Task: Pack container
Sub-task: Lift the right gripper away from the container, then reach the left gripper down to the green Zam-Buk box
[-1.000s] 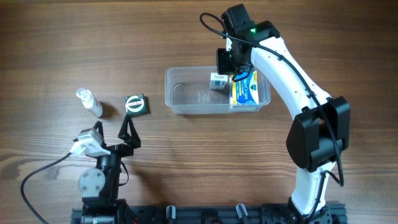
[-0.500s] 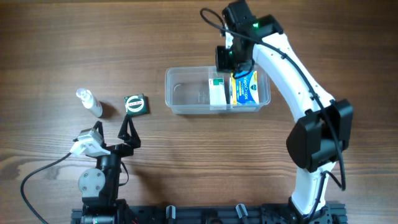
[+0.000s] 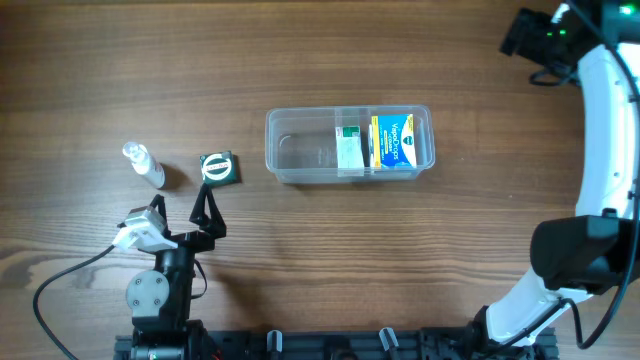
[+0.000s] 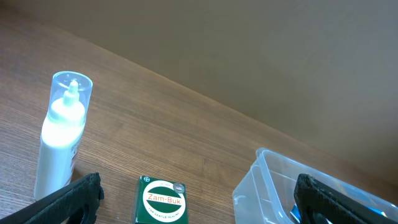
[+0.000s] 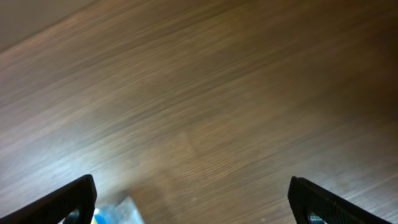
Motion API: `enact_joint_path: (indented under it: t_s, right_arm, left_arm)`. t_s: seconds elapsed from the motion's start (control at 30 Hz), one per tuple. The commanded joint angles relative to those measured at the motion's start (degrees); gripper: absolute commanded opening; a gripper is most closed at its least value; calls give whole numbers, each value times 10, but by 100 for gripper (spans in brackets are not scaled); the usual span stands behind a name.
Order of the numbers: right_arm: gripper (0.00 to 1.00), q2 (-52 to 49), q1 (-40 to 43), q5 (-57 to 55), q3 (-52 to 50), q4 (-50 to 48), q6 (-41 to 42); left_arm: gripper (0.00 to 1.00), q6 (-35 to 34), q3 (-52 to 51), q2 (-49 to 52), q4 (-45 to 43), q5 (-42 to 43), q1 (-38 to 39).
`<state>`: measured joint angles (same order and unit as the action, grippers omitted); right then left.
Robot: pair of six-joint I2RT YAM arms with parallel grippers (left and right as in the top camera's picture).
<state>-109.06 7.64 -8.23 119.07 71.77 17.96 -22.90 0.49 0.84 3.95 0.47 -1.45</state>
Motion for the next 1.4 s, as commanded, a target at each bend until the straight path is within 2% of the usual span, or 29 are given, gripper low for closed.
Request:
enact_joint_path:
  t_s: [0.0, 0.17, 0.47, 0.53, 0.63, 0.7, 0.73, 0.8, 0.9, 0.97, 1.0, 1.03, 1.1, 1.2, 1.27, 1.33, 1.37]
  right_arm:
    - [100, -27, 33, -10, 0, -3, 2]
    - [100, -75, 36, -10, 0, -9, 2]
    - [100, -81, 36, -10, 0, -95, 2]
    - [100, -81, 36, -10, 0, -96, 2]
    - [100, -81, 36, -10, 0, -96, 2]
    - [100, -81, 36, -10, 0, -96, 2]
    - [100, -81, 36, -10, 0, -96, 2]
    - [100, -81, 36, -10, 0, -96, 2]
    - [100, -81, 36, -10, 0, -96, 2]
    - [100, -81, 36, -10, 0, -96, 2]
    - [100, -81, 36, -10, 0, -96, 2]
    - [100, -81, 36, -10, 0, -96, 2]
    - [100, -81, 36, -10, 0, -96, 2]
    - [100, -81, 36, -10, 0, -96, 2]
    - [100, -81, 36, -10, 0, -96, 2]
    - [100, -81, 36, -10, 0, -96, 2]
    - [100, -81, 36, -10, 0, -96, 2]
  left_arm:
    - [100, -3, -2, -3, 3, 1, 3]
    - [100, -3, -2, -3, 3, 1, 3]
    - [100, 1, -2, -3, 0, -19, 3]
    - [100, 2, -2, -3, -38, -19, 3]
    - [100, 65, -2, -3, -201, -20, 2]
    - [100, 64, 7, -3, -244, -8, -1]
    - [100, 67, 27, -1, -230, 13, -2]
    - [100, 111, 105, 36, -160, 65, -2]
    - [100, 189, 241, 141, -45, 81, -2]
    - [100, 257, 371, 259, 71, 91, -2]
    - [100, 284, 464, 347, 162, 91, -2]
    - [100, 287, 520, 396, 214, 91, -2]
    - [100, 287, 727, 580, 413, 91, -2]
    - [100, 283, 903, 750, 602, 96, -2]
    - [100, 282, 964, 829, 651, 123, -2]
    - [100, 283, 965, 863, 655, 172, -2]
    - [100, 283, 965, 879, 680, 169, -2]
